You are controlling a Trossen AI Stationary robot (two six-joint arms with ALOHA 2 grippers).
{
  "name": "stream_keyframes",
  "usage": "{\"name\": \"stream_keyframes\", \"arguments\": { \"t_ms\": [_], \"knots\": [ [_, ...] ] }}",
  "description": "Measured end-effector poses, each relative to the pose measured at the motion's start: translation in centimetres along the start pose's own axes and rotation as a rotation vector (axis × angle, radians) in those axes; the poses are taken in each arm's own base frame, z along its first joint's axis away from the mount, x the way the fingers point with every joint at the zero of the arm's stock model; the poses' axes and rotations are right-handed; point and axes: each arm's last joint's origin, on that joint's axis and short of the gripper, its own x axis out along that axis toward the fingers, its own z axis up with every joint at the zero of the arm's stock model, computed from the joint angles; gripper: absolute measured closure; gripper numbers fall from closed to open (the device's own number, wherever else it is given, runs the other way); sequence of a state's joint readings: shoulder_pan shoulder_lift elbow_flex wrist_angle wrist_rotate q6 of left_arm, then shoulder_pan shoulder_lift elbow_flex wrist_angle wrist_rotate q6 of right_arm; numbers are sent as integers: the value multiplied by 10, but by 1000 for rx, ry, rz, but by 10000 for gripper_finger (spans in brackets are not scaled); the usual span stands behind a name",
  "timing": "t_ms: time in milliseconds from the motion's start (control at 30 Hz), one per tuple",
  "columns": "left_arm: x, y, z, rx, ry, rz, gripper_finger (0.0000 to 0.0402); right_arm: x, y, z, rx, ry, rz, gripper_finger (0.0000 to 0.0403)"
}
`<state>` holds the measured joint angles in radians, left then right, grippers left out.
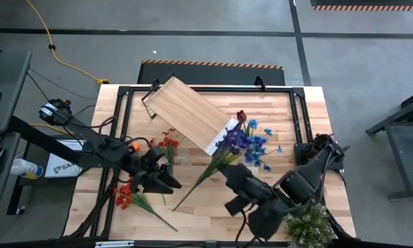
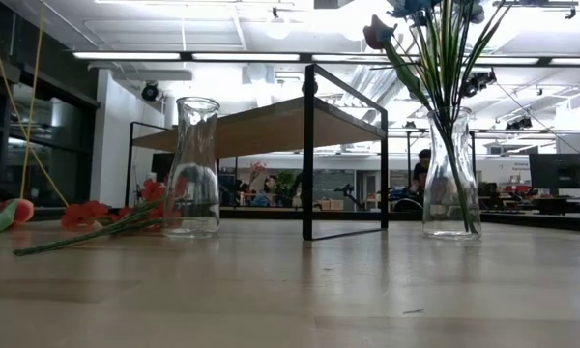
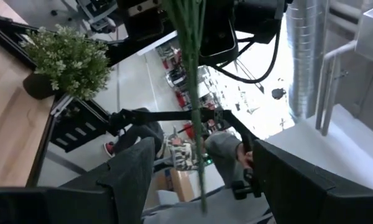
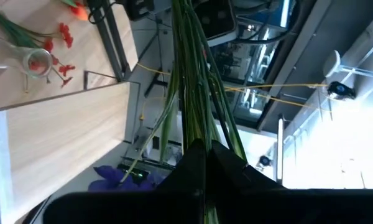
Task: Pick and place flowers into a vace then onto a shelf
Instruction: Put the violet flowers into the right transparent flower vase
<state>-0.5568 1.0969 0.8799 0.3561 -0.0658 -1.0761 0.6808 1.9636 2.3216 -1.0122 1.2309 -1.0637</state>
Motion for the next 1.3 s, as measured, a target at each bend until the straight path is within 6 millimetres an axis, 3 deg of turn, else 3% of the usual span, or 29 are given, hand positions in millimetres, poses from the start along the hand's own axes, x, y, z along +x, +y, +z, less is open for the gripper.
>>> {"name": "stream_keyframes", "arguments": {
  "t_ms": [267,633,1100,1300],
  "knots": [
    [0,2,-1,-8,5,18,98,24,-3,-8,-24,21,31,403],
    [0,8,-3,-25,9,96,98,41,-4,-15,-18,-1,74,403],
    [-1,15,-5,-15,-8,184,99,64,10,2,-135,5,95,403],
    [-2,19,-6,-15,-4,229,141,66,8,3,-104,5,80,403]
  ]
}}
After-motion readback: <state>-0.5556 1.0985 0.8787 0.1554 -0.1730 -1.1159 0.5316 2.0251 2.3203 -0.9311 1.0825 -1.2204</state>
